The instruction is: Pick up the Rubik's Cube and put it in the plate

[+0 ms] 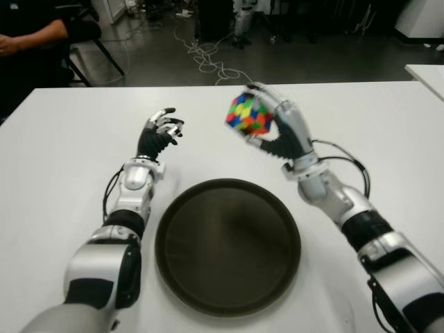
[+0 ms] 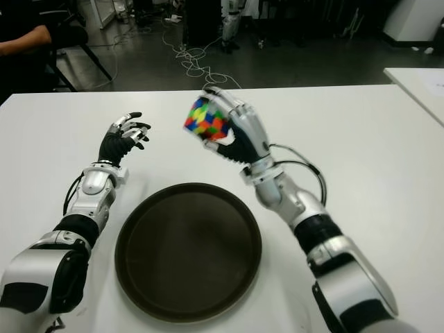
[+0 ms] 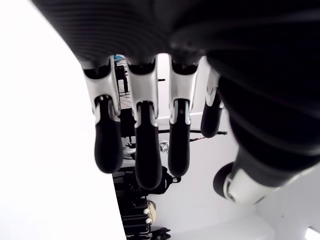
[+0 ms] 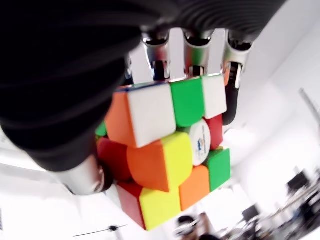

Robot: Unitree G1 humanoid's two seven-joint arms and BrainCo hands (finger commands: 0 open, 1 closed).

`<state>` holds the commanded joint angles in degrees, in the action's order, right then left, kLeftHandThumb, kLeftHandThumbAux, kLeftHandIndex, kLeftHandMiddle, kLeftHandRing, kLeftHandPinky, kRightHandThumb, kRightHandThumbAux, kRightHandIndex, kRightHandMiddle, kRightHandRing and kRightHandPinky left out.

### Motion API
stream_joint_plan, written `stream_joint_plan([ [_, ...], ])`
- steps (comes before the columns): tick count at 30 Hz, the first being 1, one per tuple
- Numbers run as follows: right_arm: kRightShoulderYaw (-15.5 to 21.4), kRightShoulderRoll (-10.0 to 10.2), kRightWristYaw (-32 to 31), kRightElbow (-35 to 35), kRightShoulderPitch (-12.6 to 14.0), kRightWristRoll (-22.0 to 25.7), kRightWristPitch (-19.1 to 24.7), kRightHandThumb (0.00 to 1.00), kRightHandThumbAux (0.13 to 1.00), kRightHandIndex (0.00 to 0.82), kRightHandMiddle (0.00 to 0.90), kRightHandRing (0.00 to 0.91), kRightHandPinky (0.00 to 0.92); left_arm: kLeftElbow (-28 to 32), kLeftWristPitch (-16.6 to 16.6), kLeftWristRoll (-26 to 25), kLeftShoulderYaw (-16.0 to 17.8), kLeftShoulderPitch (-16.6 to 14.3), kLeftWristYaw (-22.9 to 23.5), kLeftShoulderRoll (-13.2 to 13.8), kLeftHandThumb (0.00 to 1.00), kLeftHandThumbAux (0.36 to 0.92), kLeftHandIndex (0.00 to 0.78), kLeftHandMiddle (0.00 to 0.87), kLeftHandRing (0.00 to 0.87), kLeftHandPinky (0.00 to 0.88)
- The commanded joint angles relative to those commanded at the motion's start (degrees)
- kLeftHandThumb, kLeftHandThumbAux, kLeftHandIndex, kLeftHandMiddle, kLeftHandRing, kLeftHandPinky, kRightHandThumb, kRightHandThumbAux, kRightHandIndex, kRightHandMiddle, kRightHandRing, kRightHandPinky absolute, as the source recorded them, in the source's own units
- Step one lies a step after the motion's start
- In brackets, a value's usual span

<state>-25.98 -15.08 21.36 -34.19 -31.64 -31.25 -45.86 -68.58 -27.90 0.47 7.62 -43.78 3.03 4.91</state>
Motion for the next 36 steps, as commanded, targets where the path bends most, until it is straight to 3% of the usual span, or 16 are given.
stream_joint_plan([
  [8,-4.3,-4.5,-29.6,5.1,-0.8,13.7,-0.3,0.697,0.733,0.423,0.603,0.632,0.658,0.2,0.0,0.4,-0.4,0.0,-0.3,0.0,0.305,0.694,0.215,0.370,0.477,0.547],
  [14,-4.5,-5.6,-42.8,6.9,-1.1,21.2,3.1,0.697,0.731,0.425,0.652,0.669,0.681,0.3,0.0,0.6,-0.4,0.0,-0.5,-0.3,0.305,0.691,0.210,0.369,0.473,0.549],
  [28,-0.8,-6.3,-66.0,8.0,-3.3,32.3,14.4,0.698,0.727,0.431,0.704,0.713,0.703,0.4,0.4,0.1,-0.1,0.0,-0.1,-0.4,0.317,0.698,0.210,0.383,0.481,0.556],
  [36,2.1,-5.4,-74.8,7.3,-4.2,36.0,18.7,0.700,0.726,0.431,0.696,0.722,0.736,0.5,0.2,-0.1,0.0,0.1,0.3,-0.5,0.317,0.700,0.211,0.405,0.497,0.566],
])
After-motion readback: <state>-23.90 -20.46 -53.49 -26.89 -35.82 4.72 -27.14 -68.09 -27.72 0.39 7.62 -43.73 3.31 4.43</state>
